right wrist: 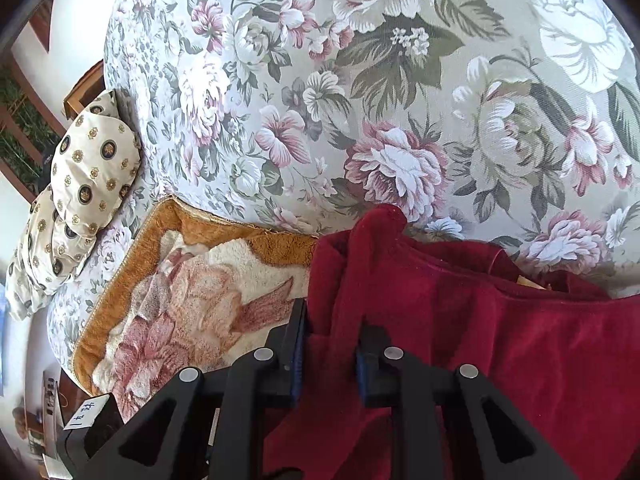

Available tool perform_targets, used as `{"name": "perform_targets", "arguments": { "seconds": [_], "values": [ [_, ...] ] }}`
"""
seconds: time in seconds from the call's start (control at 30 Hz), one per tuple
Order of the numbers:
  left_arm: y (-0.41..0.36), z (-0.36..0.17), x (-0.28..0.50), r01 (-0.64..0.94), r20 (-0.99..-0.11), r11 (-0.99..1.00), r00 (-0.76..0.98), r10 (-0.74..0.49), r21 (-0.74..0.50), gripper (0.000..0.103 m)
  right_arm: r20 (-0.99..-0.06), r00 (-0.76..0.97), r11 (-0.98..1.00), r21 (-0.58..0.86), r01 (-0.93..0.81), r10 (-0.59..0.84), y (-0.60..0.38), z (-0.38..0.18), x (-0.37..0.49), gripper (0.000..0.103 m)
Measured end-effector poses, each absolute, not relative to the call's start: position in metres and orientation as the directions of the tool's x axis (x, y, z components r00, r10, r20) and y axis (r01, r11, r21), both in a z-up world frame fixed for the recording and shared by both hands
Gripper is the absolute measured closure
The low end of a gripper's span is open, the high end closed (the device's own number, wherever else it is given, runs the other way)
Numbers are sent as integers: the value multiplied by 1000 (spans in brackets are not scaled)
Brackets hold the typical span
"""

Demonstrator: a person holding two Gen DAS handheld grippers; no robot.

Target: Fold small clothes

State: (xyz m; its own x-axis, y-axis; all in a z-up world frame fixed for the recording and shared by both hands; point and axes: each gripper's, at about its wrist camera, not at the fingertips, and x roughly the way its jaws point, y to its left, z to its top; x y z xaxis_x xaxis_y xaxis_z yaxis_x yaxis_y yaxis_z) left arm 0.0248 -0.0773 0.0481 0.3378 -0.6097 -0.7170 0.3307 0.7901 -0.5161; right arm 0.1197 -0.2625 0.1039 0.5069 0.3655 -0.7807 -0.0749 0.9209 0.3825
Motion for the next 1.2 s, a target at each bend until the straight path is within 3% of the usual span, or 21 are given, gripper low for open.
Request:
{"name": "perform_targets", "arguments": {
  "seconds": [0.2, 0.37, 0.6, 0.7, 0.77, 0.87, 0.9, 1.07, 1.2],
  "values": [
    [-126, 107, -13, 525, -598, 660, 314, -737, -538, 80, -716, 602, 916, 396, -68, 355, -311, 150, 83, 86],
    [-198, 114, -37, 638, -609, 599, 245, -754, -484, 80, -706, 646, 930, 367, -19, 291, -371, 171, 45, 86],
    [-276, 82, -51, 734, -663, 510, 109, -740, -448, 78, -822, 567, 961, 200, 192, 58, -448, 104, 31, 87],
    [-276, 81, -59, 797, -689, 468, 91, -719, -383, 73, -845, 530, 928, 247, 279, 66, -472, 61, 35, 85],
    [-264, 89, -63, 826, -686, 452, 114, -718, -336, 70, -829, 554, 903, 292, 315, 75, -486, 58, 27, 71],
    [-236, 98, -55, 817, -666, 488, 182, -724, -307, 45, -792, 603, 869, 362, 336, 96, -503, 82, 0, 65],
    [-227, 99, -49, 799, -661, 516, 210, -720, -308, 42, -773, 623, 861, 392, 323, 119, -506, 94, -13, 63],
    [-213, 85, -29, 689, -705, 670, 330, -628, -275, 42, -733, 651, 892, 410, 191, 197, -467, 133, -47, 56],
    [-219, 64, -25, 684, -753, 688, 313, -578, -244, 42, -808, 562, 950, 290, 116, 178, -415, 116, -37, 60]
  ]
}}
